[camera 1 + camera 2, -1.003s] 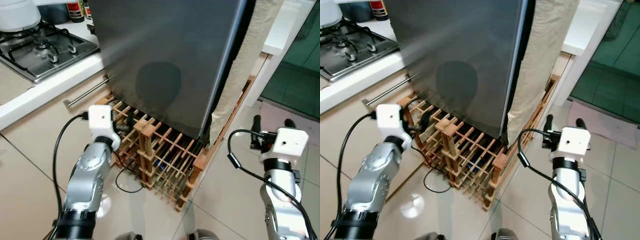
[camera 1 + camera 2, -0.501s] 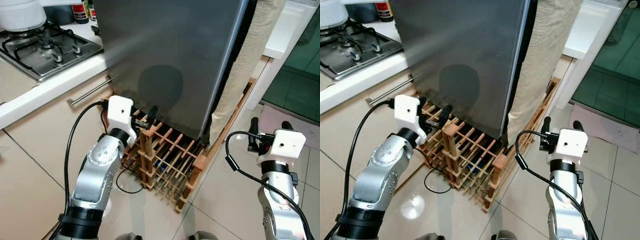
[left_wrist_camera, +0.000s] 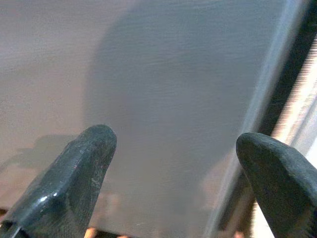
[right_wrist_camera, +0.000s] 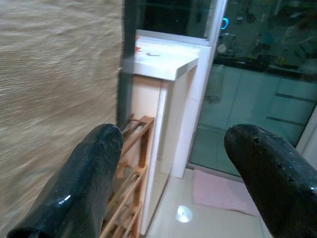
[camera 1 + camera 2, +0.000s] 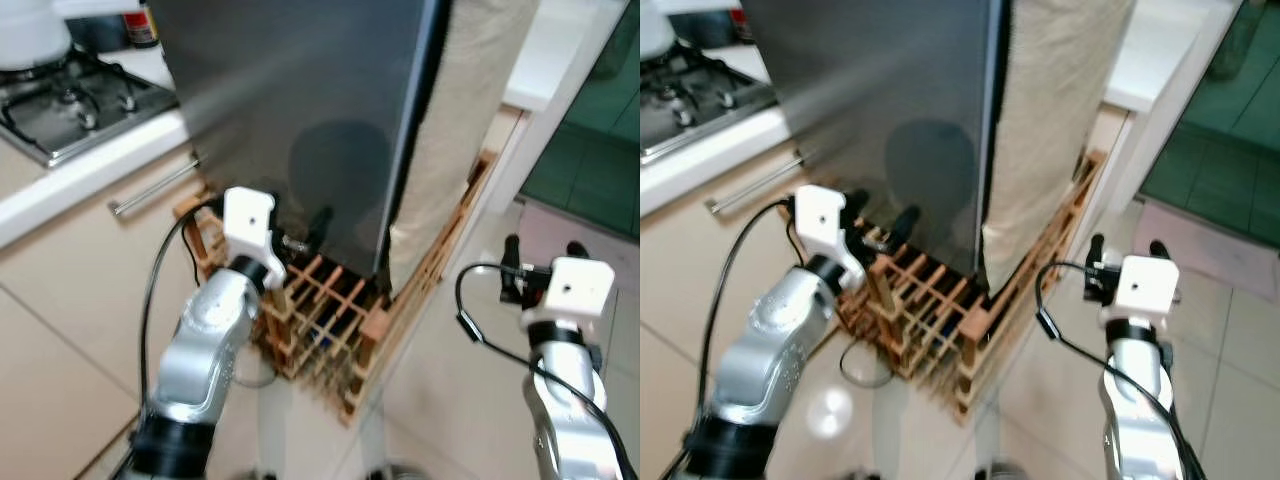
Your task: Restocking fridge
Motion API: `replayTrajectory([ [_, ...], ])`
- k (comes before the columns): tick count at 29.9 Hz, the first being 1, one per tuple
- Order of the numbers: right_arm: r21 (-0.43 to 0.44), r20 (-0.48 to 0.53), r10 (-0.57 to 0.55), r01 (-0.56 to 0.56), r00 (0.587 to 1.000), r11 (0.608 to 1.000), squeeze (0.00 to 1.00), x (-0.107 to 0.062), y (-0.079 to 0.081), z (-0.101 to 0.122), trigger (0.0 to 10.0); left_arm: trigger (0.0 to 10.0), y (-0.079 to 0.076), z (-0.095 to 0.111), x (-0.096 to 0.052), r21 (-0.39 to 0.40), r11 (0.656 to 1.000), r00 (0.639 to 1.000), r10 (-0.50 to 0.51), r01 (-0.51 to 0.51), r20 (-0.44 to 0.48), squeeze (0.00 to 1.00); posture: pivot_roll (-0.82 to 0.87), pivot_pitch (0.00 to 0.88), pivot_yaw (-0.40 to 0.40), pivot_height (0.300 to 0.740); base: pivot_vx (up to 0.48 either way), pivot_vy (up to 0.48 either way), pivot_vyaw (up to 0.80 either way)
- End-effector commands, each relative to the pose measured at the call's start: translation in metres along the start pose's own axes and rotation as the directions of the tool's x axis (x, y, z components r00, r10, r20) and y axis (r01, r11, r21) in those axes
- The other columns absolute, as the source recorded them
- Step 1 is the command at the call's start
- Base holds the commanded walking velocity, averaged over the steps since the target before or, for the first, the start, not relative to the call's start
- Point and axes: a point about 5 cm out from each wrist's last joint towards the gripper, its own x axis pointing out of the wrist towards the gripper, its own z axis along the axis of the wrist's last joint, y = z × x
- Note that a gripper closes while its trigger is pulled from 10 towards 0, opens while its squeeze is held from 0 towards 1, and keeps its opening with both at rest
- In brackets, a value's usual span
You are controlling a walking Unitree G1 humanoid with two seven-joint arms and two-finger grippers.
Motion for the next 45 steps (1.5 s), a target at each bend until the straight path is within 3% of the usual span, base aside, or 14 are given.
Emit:
replayTrajectory([
  [1, 0.014, -0.009, 0.015, -0.015, 1.000, 1.000, 0.00, 0.001, 0.004, 0.000, 10.0, 10.0, 0.005, 0.004, -0.001, 0.013, 1.000, 1.000, 0.008, -0.008, 0.015, 0.00, -0.17, 0.000, 0.029, 0.727, 0.000, -0.480, 0.00],
  [5, 0.015, -0.010, 0.020, -0.020, 1.000, 1.000, 0.00, 0.002, 0.005, 0.000, 10.0, 10.0, 0.006, 0.006, 0.001, 0.023, 1.000, 1.000, 0.014, -0.014, 0.022, 0.00, -0.17, 0.000, 0.030, 0.727, 0.000, -0.459, 0.00],
  [17, 0.006, -0.020, 0.023, -0.022, 1.000, 1.000, 0.00, 0.001, 0.002, -0.002, 10.0, 10.0, 0.007, 0.008, 0.008, 0.035, 0.999, 0.999, 0.037, -0.038, 0.027, 0.00, -0.18, 0.000, 0.032, 0.727, 0.000, 0.000, 0.00],
  [31, 0.001, -0.027, 0.031, -0.031, 0.999, 1.000, 0.00, 0.001, 0.002, -0.003, 10.0, 10.0, 0.005, 0.015, 0.018, -0.006, 0.999, 0.998, 0.046, -0.046, 0.051, 0.00, -0.18, 0.000, 0.033, 0.727, 0.050, -0.181, 0.00],
  [40, -0.003, -0.035, 0.032, -0.032, 0.999, 0.999, 0.00, 0.000, 0.001, -0.005, 10.0, 10.0, -0.009, 0.022, 0.024, -0.009, 0.999, 0.997, -0.032, 0.033, 0.067, 0.00, -0.19, 0.000, 0.036, 0.727, 0.000, 0.000, 0.00],
  [45, -0.006, -0.040, 0.038, -0.038, 0.998, 0.999, 0.00, -0.001, 0.002, -0.006, 10.0, 10.0, -0.019, 0.025, 0.036, -0.037, 0.996, 0.995, -0.083, 0.085, 0.052, 0.00, -0.19, 0.000, 0.036, 0.727, 0.000, 0.000, 0.00],
])
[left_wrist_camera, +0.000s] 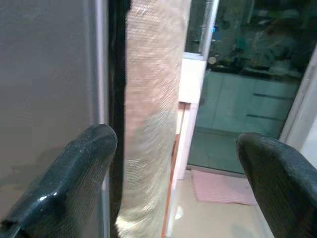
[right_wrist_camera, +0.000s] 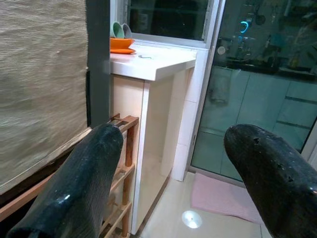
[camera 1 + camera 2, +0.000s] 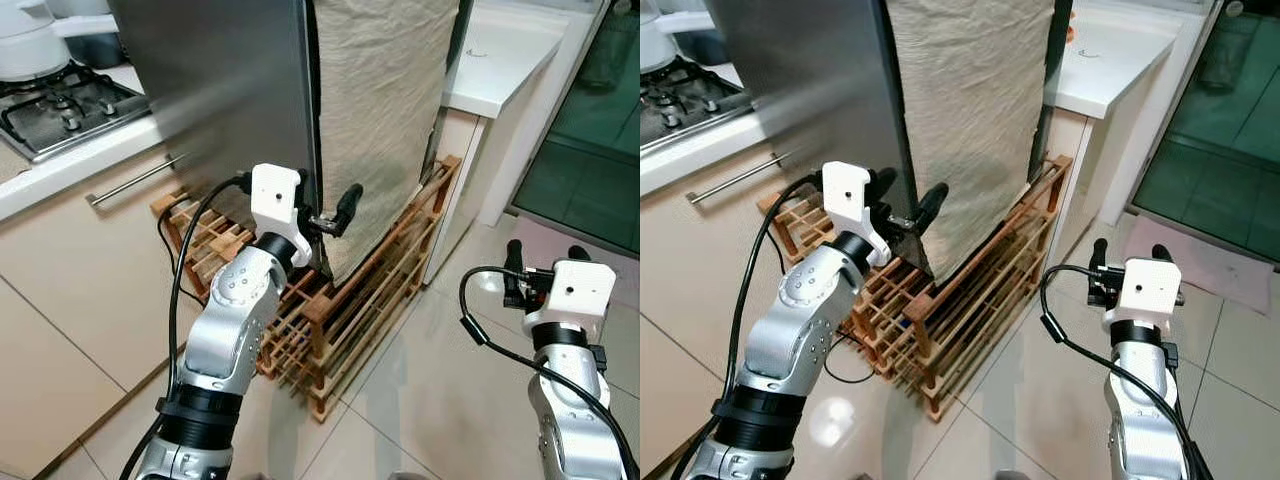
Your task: Restocking fridge
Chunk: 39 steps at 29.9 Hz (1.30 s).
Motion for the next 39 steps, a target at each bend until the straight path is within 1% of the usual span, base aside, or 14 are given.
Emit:
replayTrajectory([
  [1, -0.002, -0.011, 0.010, -0.010, 1.000, 1.000, 0.00, 0.000, 0.001, -0.001, 10.0, 10.0, -0.006, 0.002, 0.007, -0.011, 0.999, 0.999, -0.039, 0.038, -0.011, 0.00, -0.20, 0.000, 0.036, 0.727, 0.000, 0.000, 0.00],
  [4, -0.002, -0.009, 0.011, -0.011, 1.000, 1.000, 0.00, 0.000, 0.002, -0.001, 10.0, 10.0, -0.008, -0.001, 0.016, -0.011, 0.999, 0.998, -0.043, 0.042, -0.040, 0.00, -0.20, 0.000, 0.038, 0.727, 0.000, 0.000, 0.00],
  [7, -0.002, -0.007, 0.010, -0.010, 1.000, 1.000, 0.00, 0.000, 0.002, -0.001, 10.0, 10.0, -0.006, -0.004, 0.020, -0.009, 1.000, 0.998, -0.029, 0.029, -0.057, 0.00, -0.21, 0.000, 0.039, 0.727, 0.000, 0.000, 0.00],
  [11, -0.006, -0.005, 0.003, -0.003, 1.000, 1.000, 0.00, -0.001, 0.000, 0.000, 10.0, 10.0, 0.000, -0.020, 0.022, 0.019, 0.999, 0.991, 0.044, -0.042, -0.124, 0.00, -0.23, 0.000, 0.045, 0.727, 0.000, 0.000, 0.00],
  [13, -0.007, -0.005, -0.001, 0.001, 1.000, 1.000, 0.00, -0.002, 0.000, 0.000, 10.0, 10.0, 0.001, -0.022, 0.021, 0.021, 0.998, 0.989, 0.059, -0.056, -0.133, 0.00, -0.23, 0.000, 0.045, 0.727, 0.000, 0.000, 0.00],
  [17, -0.011, -0.009, -0.008, 0.008, 1.000, 1.000, 0.00, -0.004, -0.002, -0.001, 10.0, 10.0, 0.002, -0.021, 0.022, -0.007, 0.996, 0.988, 0.083, -0.085, -0.128, 0.00, -0.23, 0.000, 0.045, 0.727, 0.000, 0.000, 0.00],
  [22, -0.013, -0.015, -0.008, 0.007, 1.000, 1.000, 0.00, -0.006, -0.003, -0.002, 10.0, 10.0, 0.003, -0.019, 0.023, -0.026, 0.996, 0.989, 0.086, -0.089, -0.118, 0.00, -0.23, 0.000, 0.045, 0.727, 0.000, 0.000, 0.00],
  [26, -0.013, -0.016, -0.005, 0.005, 1.000, 1.000, 0.00, -0.006, -0.002, -0.002, 10.0, 10.0, -0.002, -0.020, 0.024, -0.044, 0.997, 0.991, 0.059, -0.065, -0.118, 0.00, -0.23, 0.000, 0.043, 0.727, 0.000, 0.000, 0.00],
  [27, -0.012, -0.016, -0.005, 0.004, 1.000, 1.000, 0.00, -0.005, -0.002, -0.002, 10.0, 10.0, -0.005, -0.019, 0.026, -0.047, 0.998, 0.992, 0.047, -0.052, -0.114, 0.00, -0.22, 0.000, 0.043, 0.727, 0.000, 0.000, 0.00],
  [29, -0.013, -0.017, -0.001, 0.001, 1.000, 1.000, 0.00, -0.005, -0.001, -0.002, 10.0, 10.0, -0.011, -0.016, 0.034, -0.024, 0.999, 0.994, 0.027, -0.030, -0.106, 0.00, -0.23, 0.000, 0.040, 0.727, 0.000, 0.000, 0.00],
  [32, -0.011, -0.017, 0.000, 0.000, 1.000, 1.000, 0.00, -0.005, -0.001, -0.001, 10.0, 10.0, -0.012, -0.015, 0.038, -0.037, 0.999, 0.995, 0.016, -0.020, -0.103, 0.00, -0.23, 0.000, 0.039, 0.727, 0.000, 0.000, 0.00],
  [34, -0.012, -0.015, 0.000, 0.000, 1.000, 1.000, 0.00, -0.005, -0.001, 0.000, 10.0, 10.0, -0.016, -0.011, 0.044, -0.044, 0.999, 0.996, -0.003, -0.001, -0.090, 0.00, -0.24, 0.000, 0.037, 0.727, 0.000, 0.000, 0.00],
  [37, -0.014, -0.016, 0.000, 0.000, 1.000, 1.000, 0.00, -0.006, -0.003, -0.001, 10.0, 10.0, -0.018, -0.009, 0.047, -0.049, 0.999, 0.996, -0.010, 0.005, -0.087, 0.00, -0.24, 0.000, 0.036, 0.727, 0.000, 0.000, 0.00],
  [39, -0.016, -0.019, -0.001, 0.001, 1.000, 1.000, 0.00, -0.007, -0.004, -0.001, 10.0, 10.0, -0.021, -0.008, 0.053, -0.057, 0.998, 0.996, -0.009, 0.004, -0.091, 0.00, -0.25, 0.001, 0.036, 0.727, 0.000, 0.000, 0.00],
])
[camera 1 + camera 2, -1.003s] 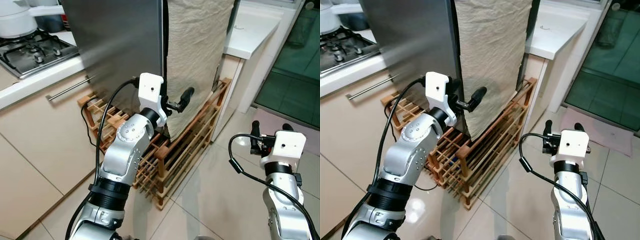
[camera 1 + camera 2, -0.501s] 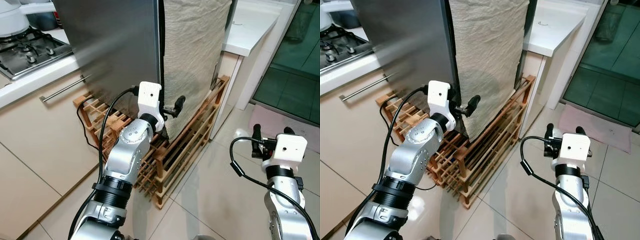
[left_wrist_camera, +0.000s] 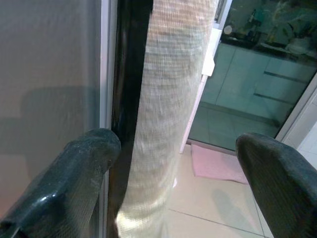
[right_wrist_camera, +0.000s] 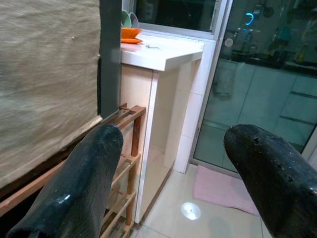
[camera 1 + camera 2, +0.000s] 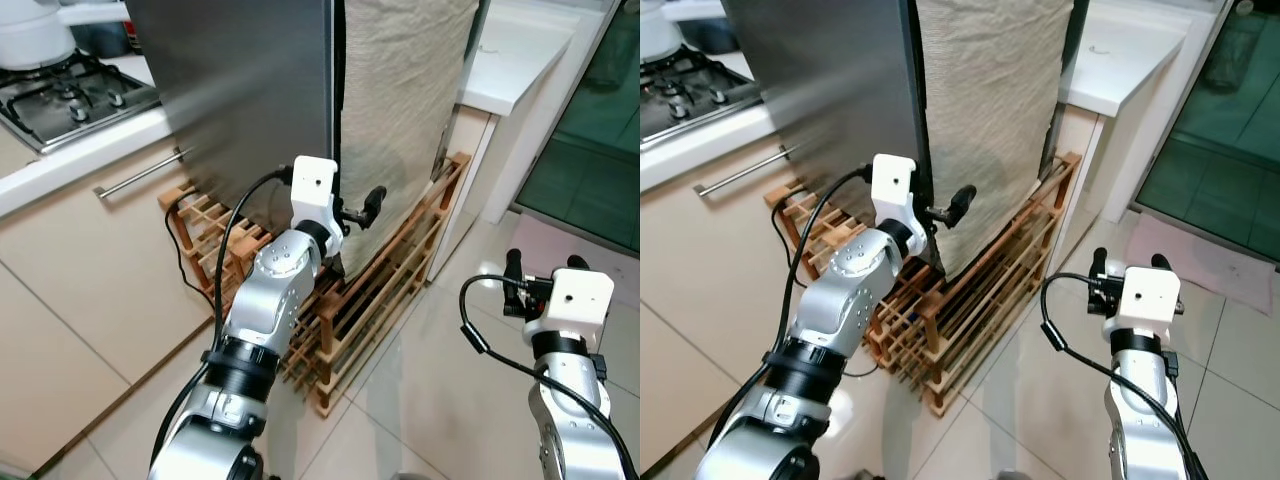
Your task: Restocking fridge
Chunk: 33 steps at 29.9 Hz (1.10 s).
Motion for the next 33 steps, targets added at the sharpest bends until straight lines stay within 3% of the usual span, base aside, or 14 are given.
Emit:
replayTrajectory([
  [1, -0.009, 0.001, 0.003, -0.003, 1.000, 1.000, 0.00, 0.000, -0.001, 0.003, 10.0, 10.0, -0.012, 0.013, 0.009, -0.003, 0.999, 0.999, -0.034, 0.034, 0.041, 0.00, -0.25, 0.002, 0.037, 0.727, 0.000, 0.000, 0.00],
  [2, -0.009, 0.001, 0.003, -0.003, 1.000, 1.000, 0.00, 0.000, -0.001, 0.003, 10.0, 10.0, -0.012, 0.013, 0.009, -0.003, 0.999, 0.999, -0.034, 0.034, 0.041, 0.00, -0.25, 0.002, 0.037, 0.727, 0.000, 0.000, 0.00],
  [5, -0.009, -0.002, 0.001, -0.001, 1.000, 1.000, 0.00, -0.001, -0.002, 0.003, 10.0, 10.0, -0.023, 0.015, 0.018, -0.188, 0.981, 0.999, -0.051, 0.051, 0.004, 0.00, -0.25, 0.004, 0.037, 0.727, 0.000, 0.000, 0.00],
  [6, -0.009, -0.002, 0.001, -0.001, 1.000, 1.000, 0.00, -0.001, -0.002, 0.003, 10.0, 10.0, -0.023, 0.015, 0.018, -0.188, 0.981, 0.999, -0.051, 0.051, 0.004, 0.00, -0.25, 0.004, 0.037, 0.727, 0.000, 0.000, 0.00],
  [7, -0.008, -0.003, 0.002, -0.002, 1.000, 1.000, 0.00, -0.001, -0.001, 0.003, 10.0, 10.0, -0.036, 0.021, 0.021, -0.251, 0.963, 0.994, -0.105, 0.102, 0.002, 0.00, -0.25, 0.006, 0.036, 0.727, 0.000, 0.000, 0.00],
  [8, -0.008, -0.004, 0.002, -0.002, 1.000, 1.000, 0.00, -0.002, -0.001, 0.003, 10.0, 10.0, -0.041, 0.023, 0.021, -0.259, 0.958, 0.992, -0.129, 0.127, 0.008, 0.00, -0.25, 0.006, 0.036, 0.727, 0.000, 0.000, 0.00],
  [11, -0.008, -0.004, 0.002, -0.003, 1.000, 1.000, 0.00, -0.002, -0.001, 0.003, 10.0, 10.0, -0.044, 0.024, 0.022, -0.261, 0.955, 0.990, -0.144, 0.142, 0.012, 0.00, -0.25, 0.006, 0.036, 0.727, 0.000, 0.000, 0.00],
  [13, -0.007, -0.007, 0.009, -0.009, 1.000, 1.000, 0.00, -0.001, 0.000, 0.002, 10.0, 10.0, -0.066, 0.029, 0.022, -0.188, 0.941, 0.959, -0.281, 0.280, 0.022, 0.00, -0.25, 0.007, 0.032, 0.727, 0.000, 0.000, 0.00],
  [17, 0.007, -0.032, 0.044, -0.043, 0.999, 0.999, 0.00, 0.000, 0.003, -0.001, 10.0, 10.0, -0.081, 0.033, 0.021, -0.124, 0.898, 0.906, -0.421, 0.422, 0.031, 0.00, -0.25, 0.008, 0.032, 0.727, 0.000, 0.000, 0.00],
  [20, 0.010, -0.037, 0.051, -0.050, 0.998, 0.999, 0.00, -0.001, 0.004, -0.002, 10.0, 10.0, -0.085, 0.036, 0.020, -0.109, 0.884, 0.891, -0.452, 0.454, 0.042, 0.00, -0.25, 0.008, 0.031, 0.727, 0.000, 0.000, 0.00],
  [22, 0.015, -0.047, 0.065, -0.064, 0.997, 0.998, 0.00, -0.003, 0.008, -0.004, 10.0, 10.0, -0.099, 0.044, 0.016, -0.081, 0.824, 0.828, -0.555, 0.560, 0.081, 0.00, -0.25, 0.010, 0.033, 0.727, 0.000, 0.000, 0.00],
  [24, 0.015, -0.049, 0.065, -0.065, 0.997, 0.998, 0.00, -0.003, 0.008, -0.004, 10.0, 10.0, -0.102, 0.045, 0.015, -0.081, 0.811, 0.814, -0.574, 0.580, 0.087, 0.00, -0.25, 0.011, 0.035, 0.727, 0.000, 0.000, 0.00],
  [26, 0.020, -0.051, 0.067, -0.066, 0.996, 0.998, 0.00, -0.003, 0.008, -0.004, 10.0, 10.0, -0.113, 0.047, 0.012, -0.081, 0.758, 0.762, -0.639, 0.647, 0.108, 0.00, -0.26, 0.009, 0.039, 0.727, 0.000, 0.000, 0.00],
  [33, 0.026, -0.064, 0.077, -0.076, 0.995, 0.997, 0.00, -0.003, 0.011, -0.005, 10.0, 10.0, -0.130, 0.051, 0.011, -0.133, 0.683, 0.696, -0.703, 0.718, 0.147, 0.00, -0.26, 0.004, 0.041, 0.727, 0.000, 0.000, 0.00],
])
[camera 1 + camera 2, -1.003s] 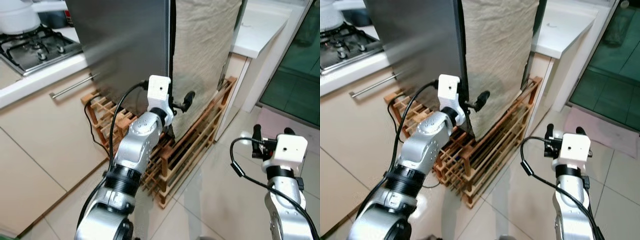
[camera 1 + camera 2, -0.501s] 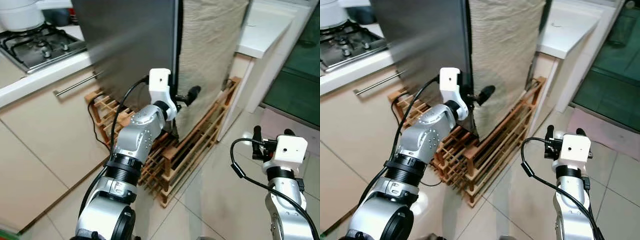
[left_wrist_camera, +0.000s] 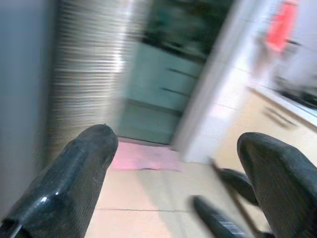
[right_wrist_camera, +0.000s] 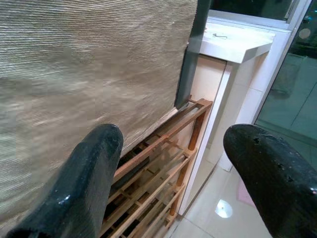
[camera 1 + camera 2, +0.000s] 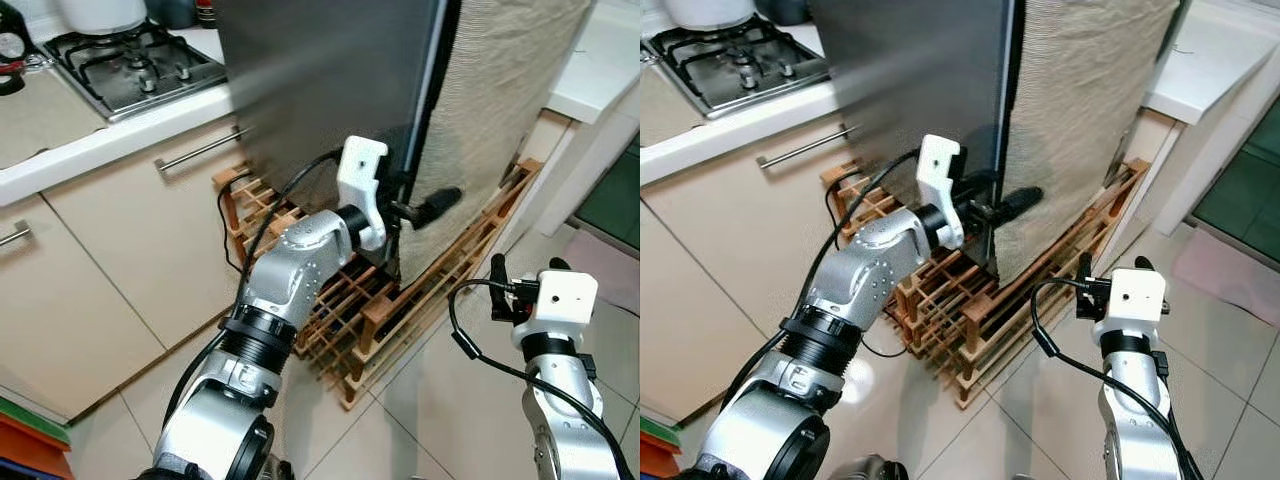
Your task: Restocking fridge
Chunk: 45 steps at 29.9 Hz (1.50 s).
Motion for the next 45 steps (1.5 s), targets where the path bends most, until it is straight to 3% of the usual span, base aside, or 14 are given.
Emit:
replayTrajectory([
  [1, 0.004, -0.022, -0.005, 0.005, 1.000, 1.000, 0.00, -0.001, -0.002, -0.002, 10.0, 10.0, -0.060, 0.027, 0.044, -0.021, 0.976, 0.971, -0.213, 0.216, 0.108, 0.00, -0.26, 0.004, 0.042, 0.727, 0.000, 0.000, 0.00],
  [5, 0.003, -0.026, -0.004, 0.004, 1.000, 1.000, 0.00, -0.001, -0.002, -0.003, 10.0, 10.0, -0.063, 0.026, 0.047, -0.033, 0.973, 0.969, -0.222, 0.226, 0.111, 0.00, -0.26, 0.000, 0.044, 0.727, 0.000, 0.000, 0.00],
  [9, 0.005, -0.029, -0.006, 0.006, 1.000, 1.000, 0.00, -0.001, 0.000, -0.003, 10.0, 10.0, -0.056, 0.025, 0.041, -0.022, 0.983, 0.977, -0.178, 0.182, 0.119, 0.00, -0.26, 0.000, 0.047, 0.727, 0.000, 0.000, 0.00],
  [11, 0.006, -0.028, -0.006, 0.006, 1.000, 1.000, 0.00, -0.002, 0.001, -0.003, 10.0, 10.0, -0.041, 0.028, 0.028, 0.016, 0.997, 0.986, -0.083, 0.081, 0.146, 0.00, -0.25, 0.000, 0.046, 0.727, 0.000, 0.000, 0.00],
  [17, 0.007, -0.033, -0.005, 0.005, 0.999, 1.000, 0.00, -0.004, 0.002, -0.006, 10.0, 10.0, -0.019, 0.030, 0.001, 0.068, 0.996, 0.982, 0.040, -0.053, 0.183, 0.00, -0.23, 0.000, 0.041, 0.727, 0.000, 0.000, 0.00],
  [18, 0.007, -0.034, -0.001, 0.002, 0.999, 1.000, 0.00, -0.004, 0.003, -0.007, 10.0, 10.0, -0.010, 0.033, -0.011, 0.070, 0.989, 0.971, 0.113, -0.130, 0.210, 0.00, -0.23, 0.000, 0.040, 0.727, 0.000, 0.000, 0.00],
  [21, 0.007, -0.036, 0.002, -0.001, 0.999, 1.000, 0.00, -0.004, 0.003, -0.008, 10.0, 10.0, -0.001, 0.034, -0.019, 0.057, 0.980, 0.958, 0.175, -0.193, 0.228, 0.00, -0.22, 0.000, 0.040, 0.727, 0.000, 0.000, 0.00],
  [24, 0.007, -0.038, 0.008, -0.008, 0.999, 1.000, 0.00, -0.003, 0.004, -0.009, 10.0, 10.0, 0.021, 0.040, -0.038, 0.021, 0.939, 0.905, 0.324, -0.343, 0.275, 0.00, -0.21, 0.000, 0.037, 0.727, 0.000, 0.000, 0.00],
  [25, 0.007, -0.038, 0.008, -0.008, 0.999, 1.000, 0.00, -0.003, 0.004, -0.009, 10.0, 10.0, 0.021, 0.040, -0.038, 0.021, 0.939, 0.905, 0.324, -0.343, 0.275, 0.00, -0.21, 0.000, 0.037, 0.727, 0.000, 0.000, 0.00],
  [26, 0.006, -0.038, 0.010, -0.010, 0.999, 1.000, 0.00, -0.003, 0.004, -0.009, 10.0, 10.0, 0.028, 0.043, -0.044, 0.008, 0.922, 0.883, 0.368, -0.387, 0.291, 0.00, -0.21, 0.000, 0.036, 0.727, 0.000, 0.000, 0.00],
  [32, 0.003, -0.040, 0.013, -0.013, 0.999, 1.000, 0.00, -0.003, 0.004, -0.010, 10.0, 10.0, 0.033, 0.043, -0.048, 0.021, 0.902, 0.865, 0.407, -0.431, 0.295, 0.00, -0.21, 0.000, 0.035, 0.727, 0.000, 0.000, 0.00],
  [45, -0.005, -0.045, 0.004, -0.004, 0.999, 1.000, 0.00, -0.005, 0.001, -0.012, 10.0, 10.0, 0.021, 0.018, -0.032, 0.014, 0.937, 0.924, 0.342, -0.349, 0.173, 0.00, -0.23, 0.000, 0.039, 0.727, 0.000, 0.000, 0.00],
])
